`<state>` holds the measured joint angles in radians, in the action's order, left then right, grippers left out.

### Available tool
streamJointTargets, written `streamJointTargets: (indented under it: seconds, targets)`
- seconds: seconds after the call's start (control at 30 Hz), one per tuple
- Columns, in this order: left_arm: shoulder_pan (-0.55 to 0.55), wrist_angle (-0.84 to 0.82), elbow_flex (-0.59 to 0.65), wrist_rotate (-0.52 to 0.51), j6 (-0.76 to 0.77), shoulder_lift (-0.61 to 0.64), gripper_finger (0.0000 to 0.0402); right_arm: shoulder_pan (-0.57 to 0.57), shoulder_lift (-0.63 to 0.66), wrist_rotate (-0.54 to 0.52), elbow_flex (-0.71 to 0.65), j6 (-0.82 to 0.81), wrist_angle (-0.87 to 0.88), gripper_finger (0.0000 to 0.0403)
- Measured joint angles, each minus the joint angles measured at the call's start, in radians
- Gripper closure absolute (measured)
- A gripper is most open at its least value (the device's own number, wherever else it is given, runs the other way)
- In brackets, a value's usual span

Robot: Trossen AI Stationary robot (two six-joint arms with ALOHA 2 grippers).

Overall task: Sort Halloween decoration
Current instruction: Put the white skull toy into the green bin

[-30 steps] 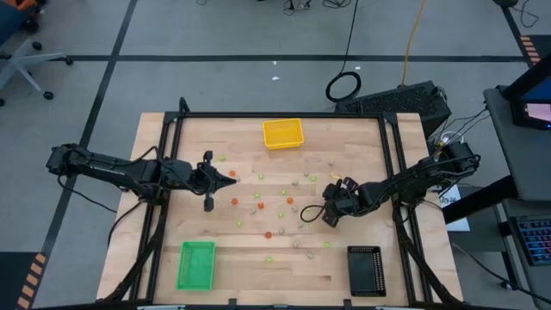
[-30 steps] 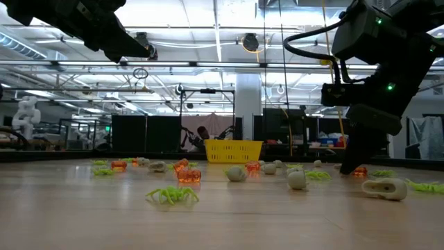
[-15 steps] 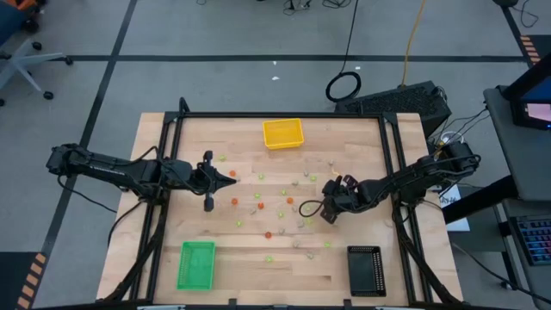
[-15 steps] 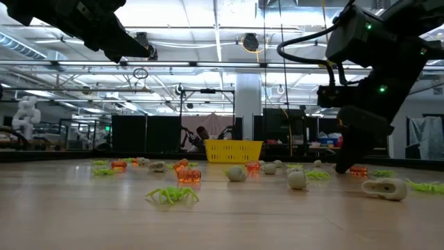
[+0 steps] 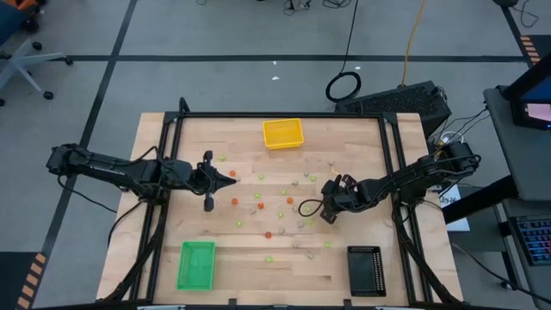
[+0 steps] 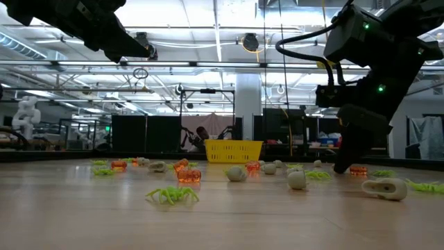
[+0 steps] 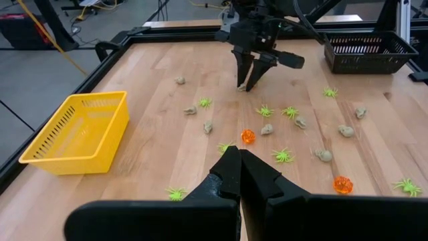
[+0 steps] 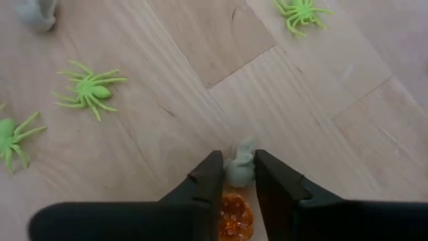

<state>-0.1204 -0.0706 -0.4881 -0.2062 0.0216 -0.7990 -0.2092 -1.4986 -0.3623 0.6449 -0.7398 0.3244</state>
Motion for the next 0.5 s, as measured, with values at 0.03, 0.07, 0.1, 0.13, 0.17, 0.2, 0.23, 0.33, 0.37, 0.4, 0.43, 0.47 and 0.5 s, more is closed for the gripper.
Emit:
streamJointTargets:
  seconds: [0.03,0.07,0.1,0.13,0.17,0.2,0.23,0.33,0.37,0.4,0.43,0.47,0.5]
  targets:
    - [0.000,0.000,0.000,0.000,0.000,0.000,0.0402,0.000,0.000,0.000,0.000,0.001,-0.001,0.0365]
    - [0.000,0.000,0.000,0.000,0.000,0.000,0.0402,0.000,0.000,-0.001,0.000,0.004,-0.002,0.0375]
    - [0.000,0.000,0.000,0.000,0.000,0.000,0.0402,0.000,0.000,-0.001,0.001,0.004,-0.003,0.0384]
    - [0.000,0.000,0.000,0.000,0.000,0.000,0.0402,0.000,0.000,-0.005,0.001,0.004,-0.003,0.0388]
    - [0.000,0.000,0.000,0.000,0.000,0.000,0.0402,0.001,0.000,-0.004,0.001,0.004,-0.003,0.0388]
    - [0.000,0.000,0.000,0.000,0.000,0.000,0.0402,0.001,0.000,-0.004,0.001,0.006,-0.003,0.0388]
    - [0.000,0.000,0.000,0.000,0.000,0.000,0.0402,0.001,0.000,-0.004,0.001,0.013,-0.005,0.0388]
    - [0.000,0.000,0.000,0.000,0.000,0.000,0.0402,0.001,0.001,-0.003,0.001,0.034,-0.015,0.0388]
    - [0.000,0.000,0.000,0.000,0.000,0.000,0.0402,0.001,0.003,-0.001,0.000,0.043,-0.019,0.0388]
    - [0.000,0.000,0.000,0.000,0.000,0.000,0.0402,0.000,0.005,0.002,0.000,0.049,-0.024,0.0388]
    - [0.000,0.000,0.000,0.000,0.000,0.000,0.0402,-0.001,0.008,0.005,-0.001,0.054,-0.031,0.0388]
    - [0.000,0.000,0.000,0.000,0.000,0.000,0.0402,-0.001,0.015,0.008,-0.002,0.062,-0.038,0.0388]
    - [0.000,0.000,0.000,0.000,0.000,0.000,0.0402,-0.001,0.021,0.013,-0.002,0.075,-0.051,0.0388]
